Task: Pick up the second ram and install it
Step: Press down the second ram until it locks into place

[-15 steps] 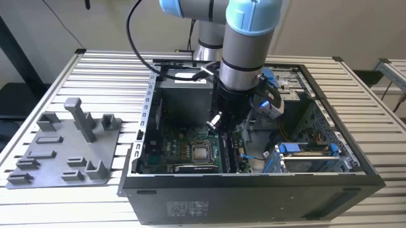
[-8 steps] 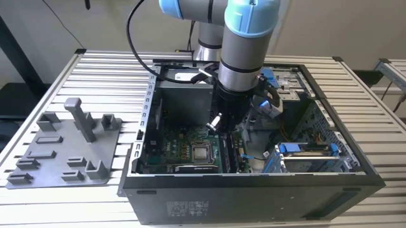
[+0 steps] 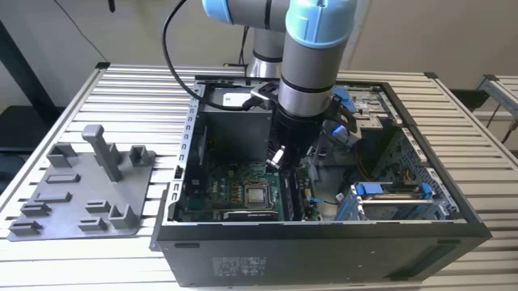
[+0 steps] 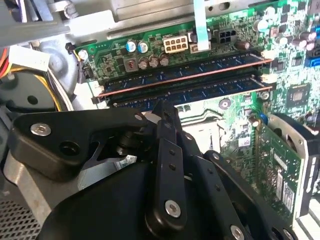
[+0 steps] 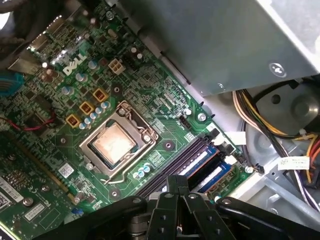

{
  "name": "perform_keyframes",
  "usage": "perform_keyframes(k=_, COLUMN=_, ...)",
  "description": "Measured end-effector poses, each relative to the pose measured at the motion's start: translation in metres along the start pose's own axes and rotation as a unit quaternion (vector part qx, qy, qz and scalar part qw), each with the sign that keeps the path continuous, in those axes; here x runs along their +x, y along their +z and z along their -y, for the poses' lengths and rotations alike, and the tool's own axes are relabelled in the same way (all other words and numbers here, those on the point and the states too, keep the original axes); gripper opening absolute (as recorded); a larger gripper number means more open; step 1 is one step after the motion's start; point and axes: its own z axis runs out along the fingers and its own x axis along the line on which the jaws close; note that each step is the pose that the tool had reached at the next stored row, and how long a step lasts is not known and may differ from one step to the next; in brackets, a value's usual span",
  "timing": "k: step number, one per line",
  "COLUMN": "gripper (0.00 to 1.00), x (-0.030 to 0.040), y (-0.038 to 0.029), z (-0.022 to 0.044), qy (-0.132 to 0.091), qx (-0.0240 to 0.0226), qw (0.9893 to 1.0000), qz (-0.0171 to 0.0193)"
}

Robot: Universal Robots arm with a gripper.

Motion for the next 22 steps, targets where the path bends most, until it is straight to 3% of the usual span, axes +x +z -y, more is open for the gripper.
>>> perform_keyframes(k=6, gripper=0.11, x=0.0001, y=0.0, z=-0.0001, qy=-0.03, qx=0.0019, qw=0.9996, qz=0.0026)
perform_keyframes(k=10, gripper=0.11, x=0.0002, y=-0.0001, z=-0.0002, qy=-0.052, qx=0.0028, qw=0.9986, qz=0.0041)
perform_keyframes(k=17, gripper=0.11, x=0.0006, y=-0.0001, z=-0.0006, qy=-0.103, qx=0.0033, qw=0.9946, qz=0.0061)
perform_keyframes(k=22, gripper=0.11, x=0.0009, y=-0.0002, z=-0.001, qy=-0.14, qx=0.0029, qw=0.9901, qz=0.0069)
